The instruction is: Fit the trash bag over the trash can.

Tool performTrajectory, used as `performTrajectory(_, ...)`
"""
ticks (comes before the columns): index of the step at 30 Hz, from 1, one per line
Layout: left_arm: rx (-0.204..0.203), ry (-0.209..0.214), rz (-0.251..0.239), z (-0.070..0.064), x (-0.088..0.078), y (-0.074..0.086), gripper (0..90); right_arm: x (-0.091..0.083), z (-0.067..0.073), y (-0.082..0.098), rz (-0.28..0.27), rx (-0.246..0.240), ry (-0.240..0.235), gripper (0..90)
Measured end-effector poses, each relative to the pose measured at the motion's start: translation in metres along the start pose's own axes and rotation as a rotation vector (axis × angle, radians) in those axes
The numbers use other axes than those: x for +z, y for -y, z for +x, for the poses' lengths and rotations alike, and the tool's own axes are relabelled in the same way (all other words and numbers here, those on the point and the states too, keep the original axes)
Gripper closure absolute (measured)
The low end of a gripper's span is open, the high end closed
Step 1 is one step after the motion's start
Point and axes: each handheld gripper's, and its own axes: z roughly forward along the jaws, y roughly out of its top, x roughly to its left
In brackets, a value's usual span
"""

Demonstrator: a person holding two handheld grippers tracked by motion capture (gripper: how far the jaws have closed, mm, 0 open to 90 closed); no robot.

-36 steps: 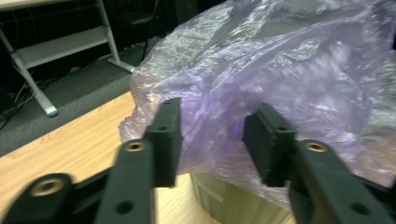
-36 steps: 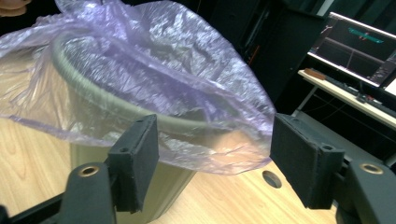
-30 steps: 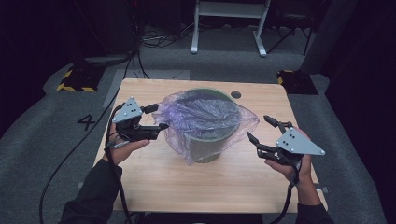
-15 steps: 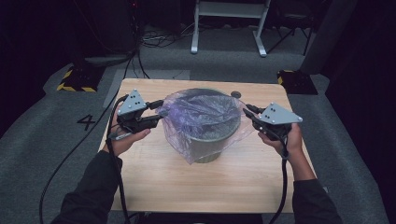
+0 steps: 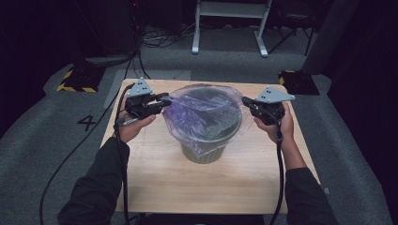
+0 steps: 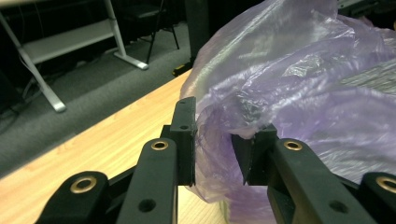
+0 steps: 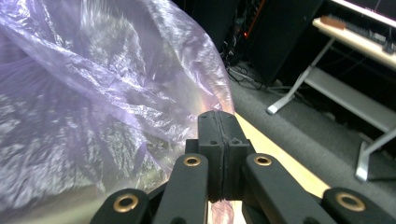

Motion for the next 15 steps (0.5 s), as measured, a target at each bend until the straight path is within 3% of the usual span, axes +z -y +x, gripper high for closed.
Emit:
performTrajectory(5,-0.04,-0.014,0.036,0.009,0.011,0.006,70.7,0.013,-0.005,0.001,0.031,0.04,-0.009,90.0)
performTrajectory(6,-0.055,-0.021,0.038,0.011,0.011,0.007,67.1,0.014,-0.005,0.001,0.04,0.043,-0.006,90.0)
performTrajectory(8,-0.093,-0.019,0.027,0.015,0.007,0.009,51.3,0.014,-0.005,0.002,0.045,0.045,-0.011,90.0)
performTrajectory(10,-0.099,0.004,0.018,0.015,-0.001,0.009,35.0,0.011,-0.005,0.002,0.051,0.042,-0.006,90.0)
performTrajectory(12,-0.079,-0.005,-0.008,0.01,-0.014,0.009,23.5,0.007,-0.005,0.003,0.041,0.044,-0.012,90.0)
performTrajectory(15,-0.047,0.034,-0.049,0.0,-0.036,0.01,19.0,-0.002,-0.003,0.003,0.025,0.049,-0.023,90.0)
